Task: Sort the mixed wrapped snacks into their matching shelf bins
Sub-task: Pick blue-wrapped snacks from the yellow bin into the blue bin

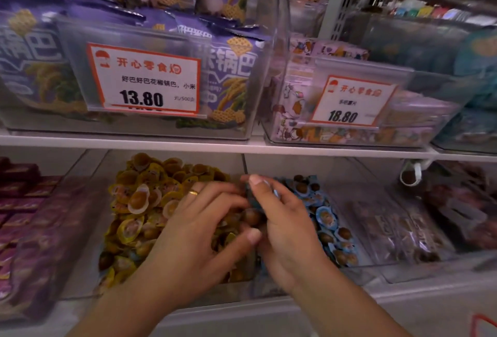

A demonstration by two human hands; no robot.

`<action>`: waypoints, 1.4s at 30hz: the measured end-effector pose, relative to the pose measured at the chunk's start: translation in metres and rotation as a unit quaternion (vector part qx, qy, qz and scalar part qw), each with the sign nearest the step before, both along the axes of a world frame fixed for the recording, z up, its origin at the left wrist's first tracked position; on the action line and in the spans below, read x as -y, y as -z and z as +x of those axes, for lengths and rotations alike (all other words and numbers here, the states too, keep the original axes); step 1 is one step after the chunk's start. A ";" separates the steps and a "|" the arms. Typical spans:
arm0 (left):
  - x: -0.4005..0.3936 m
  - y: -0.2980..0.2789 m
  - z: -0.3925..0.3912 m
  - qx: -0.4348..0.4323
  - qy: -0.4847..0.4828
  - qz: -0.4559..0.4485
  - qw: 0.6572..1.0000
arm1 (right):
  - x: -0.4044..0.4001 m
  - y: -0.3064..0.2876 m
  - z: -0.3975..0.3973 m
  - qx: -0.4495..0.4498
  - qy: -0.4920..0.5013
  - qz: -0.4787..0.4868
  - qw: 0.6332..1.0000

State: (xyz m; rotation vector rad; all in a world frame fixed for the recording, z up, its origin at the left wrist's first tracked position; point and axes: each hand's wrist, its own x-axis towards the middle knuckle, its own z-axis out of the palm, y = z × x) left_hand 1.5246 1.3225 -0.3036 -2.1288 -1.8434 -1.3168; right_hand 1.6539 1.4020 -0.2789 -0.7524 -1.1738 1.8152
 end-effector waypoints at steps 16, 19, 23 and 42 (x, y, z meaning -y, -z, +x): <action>0.008 0.018 -0.040 0.045 -0.119 -0.064 0.990 | -0.117 0.025 0.042 0.176 0.177 0.109 0.962; 0.036 0.009 -0.071 -0.033 -0.181 -0.024 0.983 | -0.090 0.017 0.033 0.184 0.185 0.248 0.933; 0.087 0.001 -0.106 -0.038 -0.273 0.018 0.961 | -0.024 -0.001 0.009 0.187 0.050 0.450 0.872; 0.139 0.018 -0.137 0.043 -0.262 -0.062 0.962 | 0.006 0.048 -0.143 0.479 -0.287 0.703 0.440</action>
